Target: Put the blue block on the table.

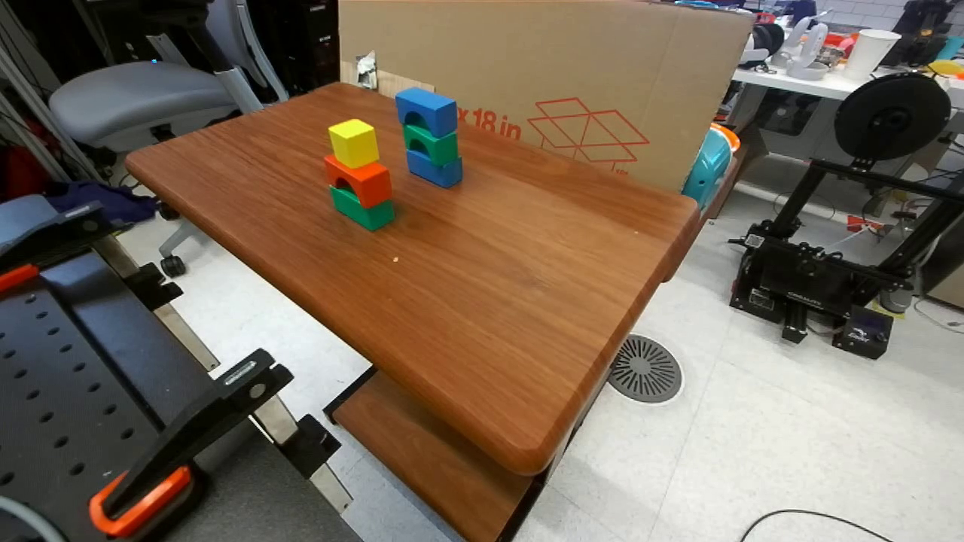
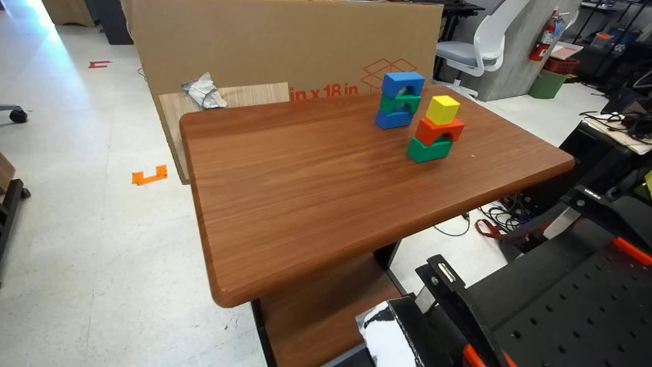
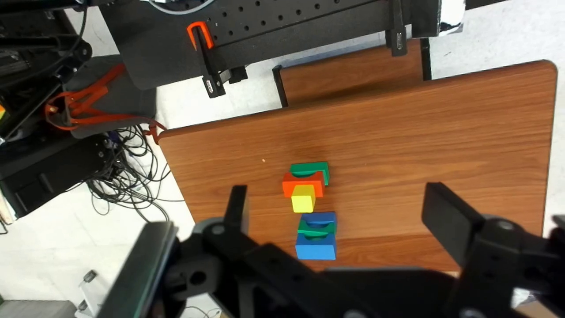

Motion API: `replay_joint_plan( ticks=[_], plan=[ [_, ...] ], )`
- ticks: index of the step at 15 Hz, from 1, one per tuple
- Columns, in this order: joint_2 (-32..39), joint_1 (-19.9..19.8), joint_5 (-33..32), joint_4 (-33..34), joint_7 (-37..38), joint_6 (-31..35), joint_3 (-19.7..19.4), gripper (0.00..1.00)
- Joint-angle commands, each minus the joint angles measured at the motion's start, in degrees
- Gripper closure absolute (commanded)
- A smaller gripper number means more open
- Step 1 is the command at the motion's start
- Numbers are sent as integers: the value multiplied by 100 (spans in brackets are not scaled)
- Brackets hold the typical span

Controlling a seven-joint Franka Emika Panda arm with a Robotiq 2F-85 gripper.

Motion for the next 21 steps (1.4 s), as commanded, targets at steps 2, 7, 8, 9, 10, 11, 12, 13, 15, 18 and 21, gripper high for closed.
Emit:
replay_joint_plan(
  ticks=[2, 7, 8, 9, 10, 11, 12, 13, 15, 18, 21],
  plan=[
    [841, -94, -381, 604, -330, -7, -313, 0],
    [2031, -8, -546, 1277, -849, 357, -660, 0],
    [2252, 11, -542, 1405, -962, 424, -739, 0],
    [2480, 21, -527, 1522, -1084, 519, -826, 0],
    [2665, 34, -514, 1634, -1183, 564, -909, 0],
    [2832, 36, -497, 1718, -1290, 647, -1004, 0],
    [2974, 43, -463, 1791, -1401, 744, -1102, 0],
    [3110, 50, -431, 1867, -1517, 823, -1190, 0],
    [3395, 54, -447, 2001, -1725, 968, -1344, 0],
    [3810, 62, -536, 2196, -1885, 1008, -1517, 0],
    [4194, 85, -538, 2387, -2039, 997, -1651, 0]
  ],
)
